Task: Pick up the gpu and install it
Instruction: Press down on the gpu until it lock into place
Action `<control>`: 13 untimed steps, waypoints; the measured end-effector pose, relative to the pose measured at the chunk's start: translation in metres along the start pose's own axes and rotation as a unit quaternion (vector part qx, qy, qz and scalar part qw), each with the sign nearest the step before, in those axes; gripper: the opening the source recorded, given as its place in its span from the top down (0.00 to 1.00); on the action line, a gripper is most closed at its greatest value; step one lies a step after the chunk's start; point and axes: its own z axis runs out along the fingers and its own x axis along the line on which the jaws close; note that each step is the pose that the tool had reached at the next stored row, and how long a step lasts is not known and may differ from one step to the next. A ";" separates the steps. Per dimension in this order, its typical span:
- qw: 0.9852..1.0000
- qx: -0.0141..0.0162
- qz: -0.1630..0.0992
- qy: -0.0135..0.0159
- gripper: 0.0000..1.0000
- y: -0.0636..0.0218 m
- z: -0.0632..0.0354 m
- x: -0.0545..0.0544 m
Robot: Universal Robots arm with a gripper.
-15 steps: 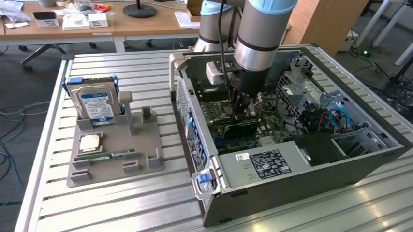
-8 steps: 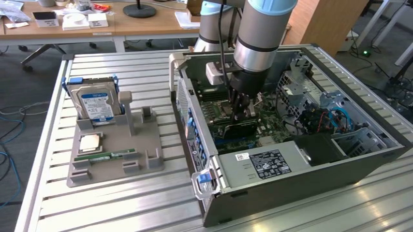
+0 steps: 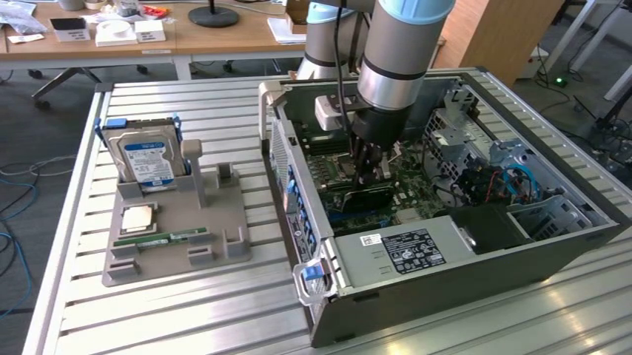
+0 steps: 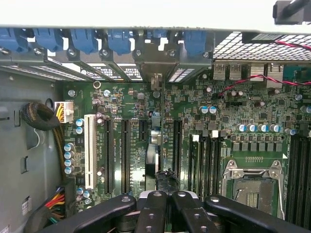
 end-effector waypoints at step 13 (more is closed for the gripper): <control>1.000 0.000 0.000 0.000 0.89 0.0004 0.0004 0.000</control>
